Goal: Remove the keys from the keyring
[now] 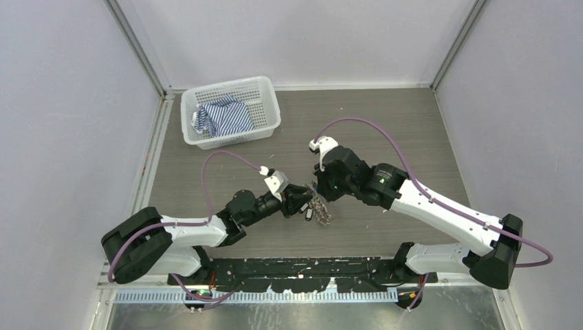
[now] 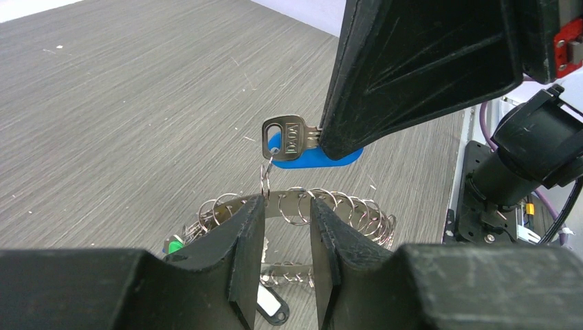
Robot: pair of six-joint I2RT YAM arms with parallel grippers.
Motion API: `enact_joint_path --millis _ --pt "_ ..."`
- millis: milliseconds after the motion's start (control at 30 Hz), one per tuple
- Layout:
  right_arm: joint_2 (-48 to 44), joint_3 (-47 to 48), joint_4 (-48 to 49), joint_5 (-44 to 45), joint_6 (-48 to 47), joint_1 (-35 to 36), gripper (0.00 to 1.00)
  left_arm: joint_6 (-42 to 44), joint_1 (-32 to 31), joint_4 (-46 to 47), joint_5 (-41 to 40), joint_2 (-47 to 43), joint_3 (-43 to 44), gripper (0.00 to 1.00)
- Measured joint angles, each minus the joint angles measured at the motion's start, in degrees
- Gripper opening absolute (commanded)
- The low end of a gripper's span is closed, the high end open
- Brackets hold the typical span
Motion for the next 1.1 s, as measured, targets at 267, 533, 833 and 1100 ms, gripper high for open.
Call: enact_joint_path --millis 267,533,833,1100 --pt "0.0 0.0 0.0 0.4 -0.2 0.8 0.01 0.5 0.1 0.0 0.2 1.7 0.0 0.33" --pt "0.0 0.0 0.0 0.5 -0.6 1.9 0.01 2.0 0.5 0.1 0.3 1.7 0.0 0.26" --pt "0.0 0.0 0.0 0.5 -0.9 2.6 0.01 3.0 0.7 0.2 1.1 2.2 0.0 0.24" --pt "0.0 0.0 0.0 0.5 -1.0 3.0 0.01 3.0 0.7 0.2 1.3 2.3 0.3 0.22"
